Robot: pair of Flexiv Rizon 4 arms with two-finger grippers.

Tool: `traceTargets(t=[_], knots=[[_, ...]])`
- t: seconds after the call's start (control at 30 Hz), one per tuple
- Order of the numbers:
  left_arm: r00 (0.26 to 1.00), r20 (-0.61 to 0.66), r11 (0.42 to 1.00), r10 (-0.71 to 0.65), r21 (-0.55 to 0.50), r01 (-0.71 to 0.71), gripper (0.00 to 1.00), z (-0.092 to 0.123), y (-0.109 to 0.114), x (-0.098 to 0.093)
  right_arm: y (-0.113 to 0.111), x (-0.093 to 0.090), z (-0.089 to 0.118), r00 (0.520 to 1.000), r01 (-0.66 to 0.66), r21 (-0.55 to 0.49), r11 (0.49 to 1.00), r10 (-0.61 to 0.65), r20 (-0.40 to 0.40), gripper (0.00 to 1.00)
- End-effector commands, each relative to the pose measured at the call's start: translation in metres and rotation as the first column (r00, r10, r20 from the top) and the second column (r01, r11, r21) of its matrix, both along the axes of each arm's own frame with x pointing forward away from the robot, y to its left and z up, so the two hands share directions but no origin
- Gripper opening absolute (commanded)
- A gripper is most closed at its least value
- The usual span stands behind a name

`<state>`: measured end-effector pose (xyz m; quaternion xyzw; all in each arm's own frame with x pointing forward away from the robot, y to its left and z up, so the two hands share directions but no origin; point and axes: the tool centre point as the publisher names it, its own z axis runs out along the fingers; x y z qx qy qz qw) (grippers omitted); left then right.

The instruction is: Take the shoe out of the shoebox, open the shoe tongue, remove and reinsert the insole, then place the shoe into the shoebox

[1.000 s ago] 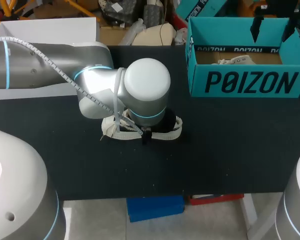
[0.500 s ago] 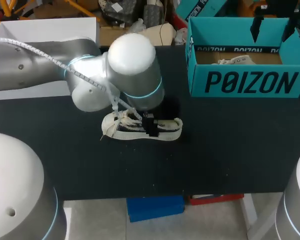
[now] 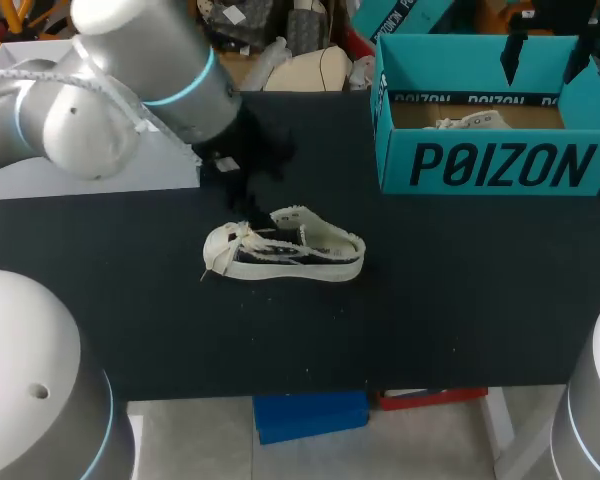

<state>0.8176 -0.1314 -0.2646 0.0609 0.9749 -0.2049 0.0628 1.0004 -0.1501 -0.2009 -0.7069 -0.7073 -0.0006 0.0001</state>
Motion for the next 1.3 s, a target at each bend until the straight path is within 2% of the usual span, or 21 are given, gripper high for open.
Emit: traceTargets(t=[0.03,0.3,0.43,0.97,1.03,1.13,1.23,1.3], knots=[[0.999,-0.008,0.981,-0.041,-0.189,0.039,1.0,0.025,0.054,-0.008,0.0,0.0,0.0,1.0,0.0,0.0,1.0,0.0,0.0,1.0],[0.999,-0.028,0.977,-0.043,-0.212,0.037,1.0,0.026,0.084,-0.011,0.0,0.0,0.0,1.0,0.0,0.0,1.0,0.0,0.0,1.0],[0.99,-0.039,0.968,-0.136,-0.22,0.124,1.0,0.026,0.095,-0.017,0.0,0.0,0.0,1.0,0.0,0.0,1.0,0.0,0.0,1.0],[0.99,-0.039,0.968,-0.136,-0.22,0.124,1.0,0.026,0.095,-0.017,0.0,0.0,0.0,1.0,0.0,0.0,1.0,0.0,0.0,1.0],[0.99,-0.039,0.968,-0.136,-0.22,0.124,1.0,0.026,0.095,-0.017,0.027,0.013,0.01,0.993,-0.114,-0.01,0.993,0.115,0.036,1.0],[0.99,-0.039,0.968,-0.136,-0.22,0.124,1.0,0.026,0.095,-0.017,0.071,0.013,0.02,0.961,-0.259,-0.023,0.966,0.26,0.094,1.0],[0.99,-0.039,0.968,-0.136,-0.22,0.124,1.0,0.026,0.095,-0.017,0.117,-0.006,0.027,0.885,-0.438,-0.06,0.897,0.442,0.145,1.0],[0.99,-0.039,0.968,-0.136,-0.22,0.124,1.0,0.026,0.095,-0.017,0.145,-0.028,0.026,0.818,-0.551,-0.065,0.832,0.554,0.157,1.0]])
